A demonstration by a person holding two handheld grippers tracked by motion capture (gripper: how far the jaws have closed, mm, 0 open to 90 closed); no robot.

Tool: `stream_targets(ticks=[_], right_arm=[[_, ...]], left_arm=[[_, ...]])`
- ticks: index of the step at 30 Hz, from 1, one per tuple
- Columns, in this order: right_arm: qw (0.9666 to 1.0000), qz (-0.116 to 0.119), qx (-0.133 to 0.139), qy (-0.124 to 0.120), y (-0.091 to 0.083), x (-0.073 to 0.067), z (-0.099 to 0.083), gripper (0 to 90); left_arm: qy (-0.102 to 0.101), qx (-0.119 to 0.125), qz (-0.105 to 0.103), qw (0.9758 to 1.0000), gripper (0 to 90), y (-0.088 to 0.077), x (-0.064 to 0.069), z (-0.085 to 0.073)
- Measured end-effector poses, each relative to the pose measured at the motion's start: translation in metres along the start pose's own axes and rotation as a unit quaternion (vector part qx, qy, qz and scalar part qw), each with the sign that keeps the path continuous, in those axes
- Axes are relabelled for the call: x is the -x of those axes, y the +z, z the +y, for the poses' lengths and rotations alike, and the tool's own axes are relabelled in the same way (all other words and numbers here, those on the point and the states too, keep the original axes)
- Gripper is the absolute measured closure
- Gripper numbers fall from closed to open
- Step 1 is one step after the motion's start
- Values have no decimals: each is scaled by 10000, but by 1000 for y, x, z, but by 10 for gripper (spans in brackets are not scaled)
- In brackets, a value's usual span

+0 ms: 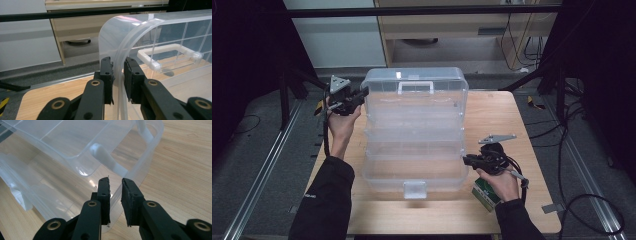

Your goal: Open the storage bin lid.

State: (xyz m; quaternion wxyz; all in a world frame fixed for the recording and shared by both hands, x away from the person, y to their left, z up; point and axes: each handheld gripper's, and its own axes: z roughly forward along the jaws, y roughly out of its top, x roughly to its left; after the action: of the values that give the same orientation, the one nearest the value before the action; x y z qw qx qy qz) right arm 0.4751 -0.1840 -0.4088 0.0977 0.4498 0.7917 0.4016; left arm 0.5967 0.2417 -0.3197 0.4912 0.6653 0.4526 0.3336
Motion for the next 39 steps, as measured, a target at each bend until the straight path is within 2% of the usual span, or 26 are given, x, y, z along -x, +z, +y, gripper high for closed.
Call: stream_targets(ticks=[6,20,39], right_arm=[[10000,15,-11,33,0,0,0,770],[10000,18,-11,28,0,0,0,767],[10000,39,3,19,1,1,0,765]], left_arm=[[-116,6,-5,9999,780,11,-4,-1],[-139,-141,45,9998,782,33,-10,0],[-366,-305,-6,9989,783,58,-19,-4]])
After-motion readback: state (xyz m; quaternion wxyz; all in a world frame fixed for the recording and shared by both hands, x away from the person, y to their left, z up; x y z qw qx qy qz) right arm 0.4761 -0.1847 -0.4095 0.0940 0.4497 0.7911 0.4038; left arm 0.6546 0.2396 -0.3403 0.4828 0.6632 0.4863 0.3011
